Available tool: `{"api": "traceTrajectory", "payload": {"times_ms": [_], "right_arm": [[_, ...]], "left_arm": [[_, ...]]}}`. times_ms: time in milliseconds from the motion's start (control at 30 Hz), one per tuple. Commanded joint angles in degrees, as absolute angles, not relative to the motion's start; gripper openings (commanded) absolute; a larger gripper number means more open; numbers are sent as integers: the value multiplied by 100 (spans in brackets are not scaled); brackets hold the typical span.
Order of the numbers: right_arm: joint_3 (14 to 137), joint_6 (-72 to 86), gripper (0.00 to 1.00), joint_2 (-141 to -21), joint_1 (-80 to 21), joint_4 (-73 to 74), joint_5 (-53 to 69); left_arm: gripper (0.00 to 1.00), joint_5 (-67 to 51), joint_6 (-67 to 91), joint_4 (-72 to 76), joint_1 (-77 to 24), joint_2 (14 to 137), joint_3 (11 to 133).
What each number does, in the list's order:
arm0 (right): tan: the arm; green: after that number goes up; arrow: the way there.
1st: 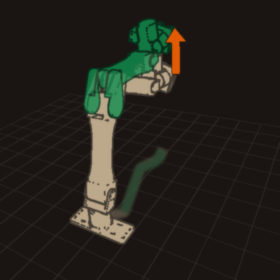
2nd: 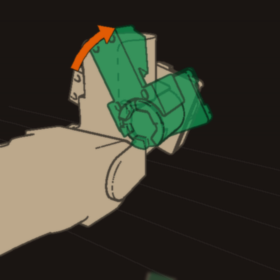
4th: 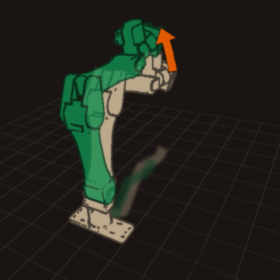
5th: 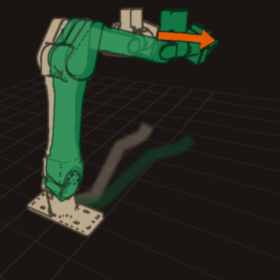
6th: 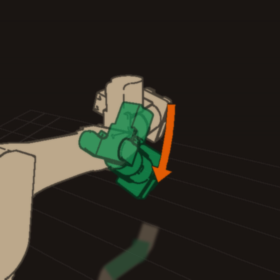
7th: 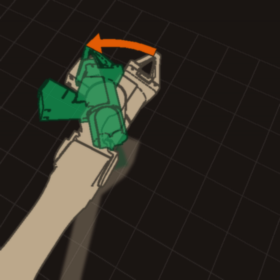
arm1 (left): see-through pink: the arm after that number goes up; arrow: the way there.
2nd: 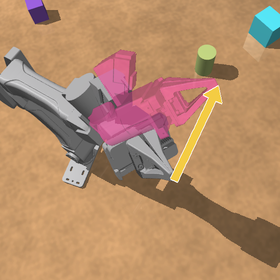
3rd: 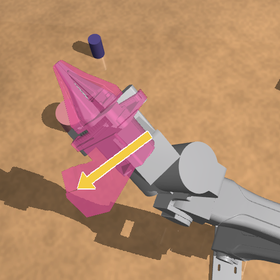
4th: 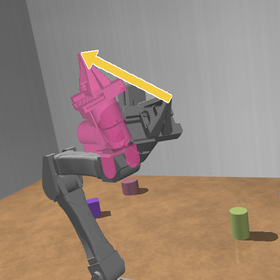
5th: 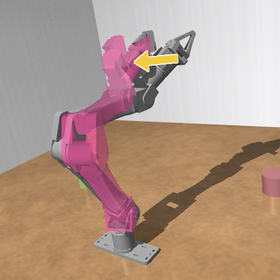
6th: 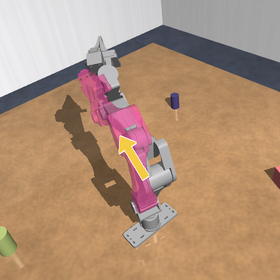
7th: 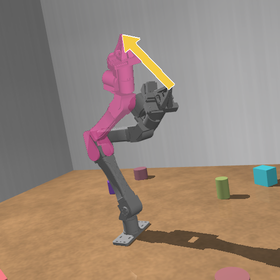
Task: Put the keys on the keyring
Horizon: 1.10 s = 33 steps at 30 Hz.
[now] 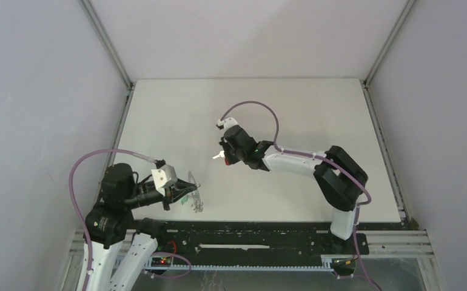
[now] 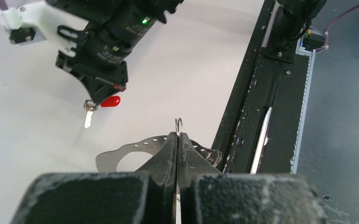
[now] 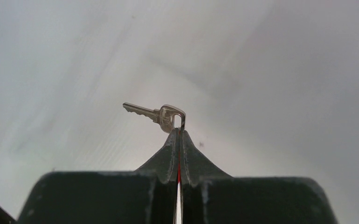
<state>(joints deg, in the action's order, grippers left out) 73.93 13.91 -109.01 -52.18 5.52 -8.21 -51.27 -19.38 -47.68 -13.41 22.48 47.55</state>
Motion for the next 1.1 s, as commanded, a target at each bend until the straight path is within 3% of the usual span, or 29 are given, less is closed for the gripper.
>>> {"api": "traceTrajectory", "payload": {"times_ms": [0, 267, 667, 1067], "right_arm": [[6686, 1239, 0, -10125, -5349, 205, -970], [5522, 1151, 0, -8970, -5584, 130, -790], [4669, 1427, 2, -8923, -5765, 120, -789], [4622, 1283, 40, -8119, -5748, 347, -1301]], "left_arm": [[0, -5181, -1906, -4583, -1292, 2215, 4702], [0, -5223, -1890, -4432, -1296, 2346, 4679], [0, -5258, -1833, -4355, -1301, 2402, 4720], [0, -5298, -1681, -4246, -1303, 2363, 4723]]}}
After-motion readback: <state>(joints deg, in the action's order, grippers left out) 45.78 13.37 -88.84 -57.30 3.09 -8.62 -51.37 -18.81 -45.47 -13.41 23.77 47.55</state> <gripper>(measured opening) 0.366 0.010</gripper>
